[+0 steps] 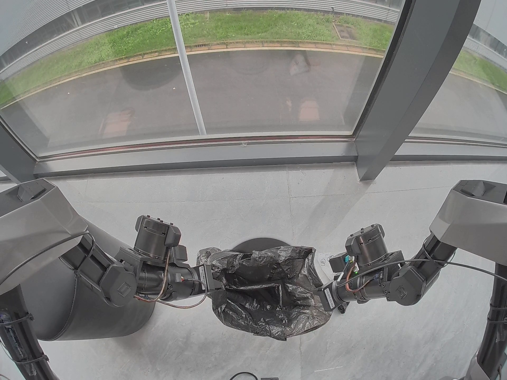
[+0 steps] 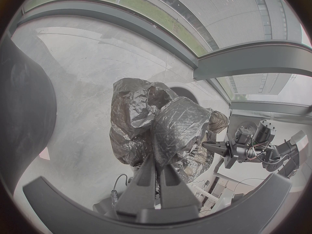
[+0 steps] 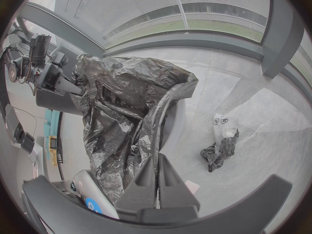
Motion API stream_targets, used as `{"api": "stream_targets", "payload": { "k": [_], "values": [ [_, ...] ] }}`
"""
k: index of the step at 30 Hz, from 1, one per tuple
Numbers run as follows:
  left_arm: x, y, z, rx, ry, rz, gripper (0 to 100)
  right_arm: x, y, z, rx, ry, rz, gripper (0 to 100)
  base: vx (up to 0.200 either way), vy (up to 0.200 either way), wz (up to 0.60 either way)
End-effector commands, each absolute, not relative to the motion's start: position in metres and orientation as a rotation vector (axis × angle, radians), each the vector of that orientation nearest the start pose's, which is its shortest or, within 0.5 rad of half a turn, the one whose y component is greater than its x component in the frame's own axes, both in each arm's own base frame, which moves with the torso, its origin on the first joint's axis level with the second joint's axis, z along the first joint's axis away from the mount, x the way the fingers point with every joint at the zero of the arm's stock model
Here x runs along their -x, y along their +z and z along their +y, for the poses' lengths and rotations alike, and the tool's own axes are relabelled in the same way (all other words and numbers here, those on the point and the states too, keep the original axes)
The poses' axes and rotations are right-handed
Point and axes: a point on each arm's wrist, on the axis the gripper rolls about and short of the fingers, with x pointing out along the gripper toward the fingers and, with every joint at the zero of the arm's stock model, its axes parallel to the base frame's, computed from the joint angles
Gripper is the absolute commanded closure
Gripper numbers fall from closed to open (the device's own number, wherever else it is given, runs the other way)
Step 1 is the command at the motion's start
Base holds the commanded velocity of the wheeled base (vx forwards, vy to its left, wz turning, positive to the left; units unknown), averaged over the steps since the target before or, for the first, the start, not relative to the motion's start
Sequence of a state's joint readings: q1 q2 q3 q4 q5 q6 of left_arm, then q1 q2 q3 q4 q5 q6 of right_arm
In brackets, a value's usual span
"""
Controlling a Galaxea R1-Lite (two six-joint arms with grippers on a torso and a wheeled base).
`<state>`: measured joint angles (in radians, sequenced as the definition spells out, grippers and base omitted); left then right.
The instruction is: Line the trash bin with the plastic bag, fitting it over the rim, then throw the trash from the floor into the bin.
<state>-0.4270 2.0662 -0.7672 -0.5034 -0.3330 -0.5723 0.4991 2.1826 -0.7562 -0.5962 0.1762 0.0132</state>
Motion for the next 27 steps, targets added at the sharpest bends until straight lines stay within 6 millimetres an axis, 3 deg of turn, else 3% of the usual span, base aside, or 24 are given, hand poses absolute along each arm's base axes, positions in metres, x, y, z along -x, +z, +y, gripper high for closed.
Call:
{"api": "stream_targets", "payload": {
  "k": [1,4,12,21,27],
  "values": [
    [-0.300,0.042,-0.144,0.479,-0.461,0.999,100,-0.299,0.009,0.167,0.127,0.613,0.824,100,0.000,0.000,0.00],
    [-0.299,0.044,-0.144,0.479,-0.459,1.003,100,-0.298,0.011,0.167,0.123,0.616,0.819,100,0.000,0.000,0.00],
    [-0.275,0.066,-0.140,0.495,-0.445,1.059,100,-0.263,0.043,0.167,0.064,0.764,0.911,100,0.000,0.000,0.00],
    [-0.251,0.059,-0.148,0.476,-0.459,1.138,100,-0.252,0.043,0.180,0.087,0.810,0.933,100,0.000,0.000,0.00],
    [-0.247,0.056,-0.148,0.471,-0.457,1.157,100,-0.247,0.042,0.189,0.078,0.829,0.940,100,0.000,0.000,0.00]
  ]
}}
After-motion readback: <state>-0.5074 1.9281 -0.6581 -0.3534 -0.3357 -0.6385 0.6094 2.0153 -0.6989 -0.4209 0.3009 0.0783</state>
